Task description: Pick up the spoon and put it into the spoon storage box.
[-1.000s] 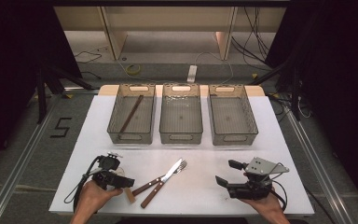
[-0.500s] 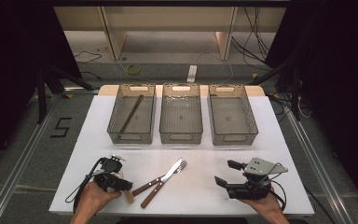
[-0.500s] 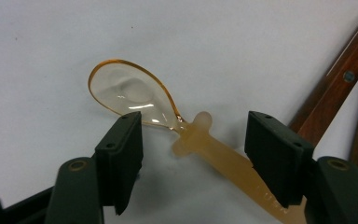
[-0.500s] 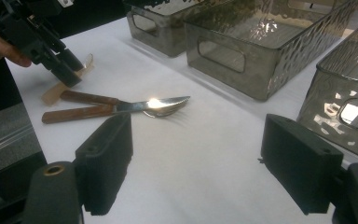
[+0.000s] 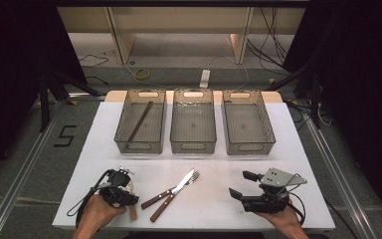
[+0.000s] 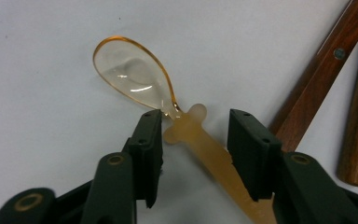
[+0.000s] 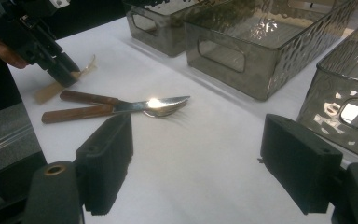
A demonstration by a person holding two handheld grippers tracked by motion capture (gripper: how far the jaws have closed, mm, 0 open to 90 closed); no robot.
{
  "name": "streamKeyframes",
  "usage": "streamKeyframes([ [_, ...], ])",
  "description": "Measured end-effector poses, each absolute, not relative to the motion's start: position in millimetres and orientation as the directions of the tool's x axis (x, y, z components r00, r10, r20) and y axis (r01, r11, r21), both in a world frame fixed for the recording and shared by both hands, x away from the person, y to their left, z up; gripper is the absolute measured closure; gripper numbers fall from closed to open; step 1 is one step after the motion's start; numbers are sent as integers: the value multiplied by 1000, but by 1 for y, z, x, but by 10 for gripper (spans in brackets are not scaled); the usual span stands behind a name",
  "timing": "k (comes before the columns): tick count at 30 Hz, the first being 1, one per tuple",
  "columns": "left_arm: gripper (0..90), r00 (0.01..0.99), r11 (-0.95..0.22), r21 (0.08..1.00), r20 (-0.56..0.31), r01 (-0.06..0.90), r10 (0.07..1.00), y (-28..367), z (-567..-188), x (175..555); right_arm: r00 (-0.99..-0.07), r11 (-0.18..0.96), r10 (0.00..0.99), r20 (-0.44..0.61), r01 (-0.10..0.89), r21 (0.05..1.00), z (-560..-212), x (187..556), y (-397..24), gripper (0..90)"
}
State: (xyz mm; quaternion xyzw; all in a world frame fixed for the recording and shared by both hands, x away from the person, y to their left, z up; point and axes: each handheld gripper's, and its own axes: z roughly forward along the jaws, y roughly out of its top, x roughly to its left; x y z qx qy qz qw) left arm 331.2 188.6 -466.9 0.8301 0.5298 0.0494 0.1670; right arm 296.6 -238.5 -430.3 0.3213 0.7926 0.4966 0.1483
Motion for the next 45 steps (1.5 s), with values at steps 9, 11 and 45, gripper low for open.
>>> streamKeyframes([
  [9,698,447,-403,329,-67,854,892,190,-467,332,-750,300,655,87,364,882,-430,297,-239,263],
  [11,717,450,-407,329,-63,852,891,191,-467,333,-751,301,655,84,362,882,-430,297,-238,262],
  [45,761,502,-361,499,-179,788,846,196,-432,340,-744,284,661,94,364,887,-429,297,-241,263],
])
